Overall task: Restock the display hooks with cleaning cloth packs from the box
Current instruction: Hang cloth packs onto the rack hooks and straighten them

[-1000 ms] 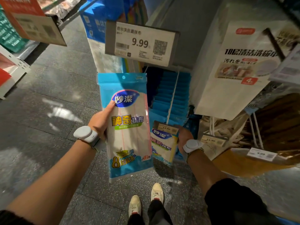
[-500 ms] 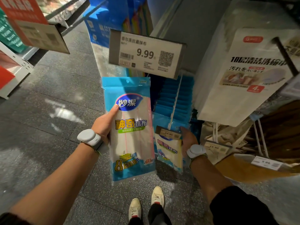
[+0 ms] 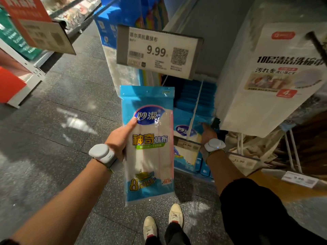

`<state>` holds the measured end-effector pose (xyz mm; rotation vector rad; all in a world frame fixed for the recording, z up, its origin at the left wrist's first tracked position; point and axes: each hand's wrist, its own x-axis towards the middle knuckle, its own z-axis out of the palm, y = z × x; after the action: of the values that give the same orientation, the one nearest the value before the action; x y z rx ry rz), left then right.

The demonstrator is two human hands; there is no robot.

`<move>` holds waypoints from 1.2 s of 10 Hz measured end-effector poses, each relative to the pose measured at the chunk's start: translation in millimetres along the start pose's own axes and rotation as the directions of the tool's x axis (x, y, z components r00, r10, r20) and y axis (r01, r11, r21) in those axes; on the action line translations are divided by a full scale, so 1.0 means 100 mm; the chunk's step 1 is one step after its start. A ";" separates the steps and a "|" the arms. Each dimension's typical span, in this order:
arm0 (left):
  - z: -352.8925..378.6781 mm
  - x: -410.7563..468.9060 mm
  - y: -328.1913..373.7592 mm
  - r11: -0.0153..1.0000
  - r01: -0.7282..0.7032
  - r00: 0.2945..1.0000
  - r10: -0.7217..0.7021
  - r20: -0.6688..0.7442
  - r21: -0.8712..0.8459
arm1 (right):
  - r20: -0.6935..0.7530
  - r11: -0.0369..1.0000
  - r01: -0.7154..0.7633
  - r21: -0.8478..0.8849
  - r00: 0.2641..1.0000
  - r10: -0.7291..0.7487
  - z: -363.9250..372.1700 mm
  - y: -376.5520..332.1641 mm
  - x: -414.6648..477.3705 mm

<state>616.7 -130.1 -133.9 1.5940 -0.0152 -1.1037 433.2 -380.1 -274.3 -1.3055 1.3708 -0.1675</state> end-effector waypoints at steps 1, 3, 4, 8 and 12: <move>-0.02 -0.04 -0.07 0.998 -0.012 1.000 0.013 -0.016 0.055 | 0.030 0.974 -0.057 0.220 0.998 0.052 0.01 -0.06 -0.13; 0.26 -0.45 -0.15 0.997 -0.050 0.986 0.058 0.159 -0.056 | -0.026 0.942 0.044 0.331 0.999 -0.038 -0.04 -0.22 -0.64; 0.27 -0.55 -0.24 0.997 -0.067 0.978 0.071 0.196 -0.029 | -0.071 0.952 0.080 0.296 0.996 -0.062 -0.09 -0.25 -0.90; 0.67 -1.17 -0.37 0.995 -0.008 0.930 -0.028 0.368 0.096 | 0.054 0.783 0.194 0.591 0.959 -0.278 -0.58 -0.49 -2.27; 1.53 -1.13 -0.21 0.990 -0.123 0.832 0.065 0.550 0.070 | 0.016 0.786 0.111 0.608 0.988 -0.153 -1.36 -0.07 -2.39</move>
<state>443.8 -178.3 -66.3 1.2974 -0.5378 -1.4673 261.2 -282.8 -82.4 -0.8447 1.0381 -0.6093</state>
